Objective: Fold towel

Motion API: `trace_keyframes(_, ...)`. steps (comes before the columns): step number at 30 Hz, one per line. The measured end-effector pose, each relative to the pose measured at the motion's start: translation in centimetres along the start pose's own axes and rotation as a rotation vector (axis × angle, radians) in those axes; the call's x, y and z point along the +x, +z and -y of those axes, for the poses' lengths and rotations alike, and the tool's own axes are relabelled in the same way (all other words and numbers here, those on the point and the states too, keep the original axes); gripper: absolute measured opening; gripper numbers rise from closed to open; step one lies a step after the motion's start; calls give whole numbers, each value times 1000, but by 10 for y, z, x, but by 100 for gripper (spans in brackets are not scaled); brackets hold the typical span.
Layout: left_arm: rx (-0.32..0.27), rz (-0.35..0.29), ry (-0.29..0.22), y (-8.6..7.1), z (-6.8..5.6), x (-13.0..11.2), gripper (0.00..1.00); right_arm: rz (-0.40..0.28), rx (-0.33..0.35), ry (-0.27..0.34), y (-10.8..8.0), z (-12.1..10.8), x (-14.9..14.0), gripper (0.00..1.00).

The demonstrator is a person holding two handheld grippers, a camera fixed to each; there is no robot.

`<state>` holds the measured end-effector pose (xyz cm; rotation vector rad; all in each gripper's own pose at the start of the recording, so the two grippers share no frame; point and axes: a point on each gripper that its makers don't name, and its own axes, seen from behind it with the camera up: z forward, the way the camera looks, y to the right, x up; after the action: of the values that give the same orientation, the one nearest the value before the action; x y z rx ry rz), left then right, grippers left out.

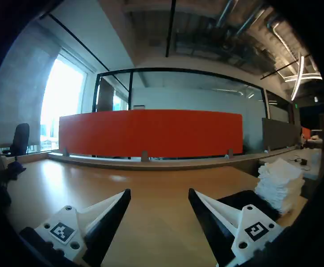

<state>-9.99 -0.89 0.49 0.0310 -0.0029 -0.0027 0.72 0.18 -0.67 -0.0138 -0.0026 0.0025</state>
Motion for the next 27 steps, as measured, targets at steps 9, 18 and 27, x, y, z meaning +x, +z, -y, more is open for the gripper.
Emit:
trace_keyframes(9, 0, 1, 0, -1, 0, 2, 78, 0, 0, 0, 0, 1, 0, 100)
trace_keyframes(18, 0, 1, 0, -1, 1, 3, 78, 0, 0, 0, 0, 0, 0, 100)
trace_keyframes(27, 0, 1, -1, -1, 1, 4, 78, 0, 0, 0, 0, 0, 0, 100)
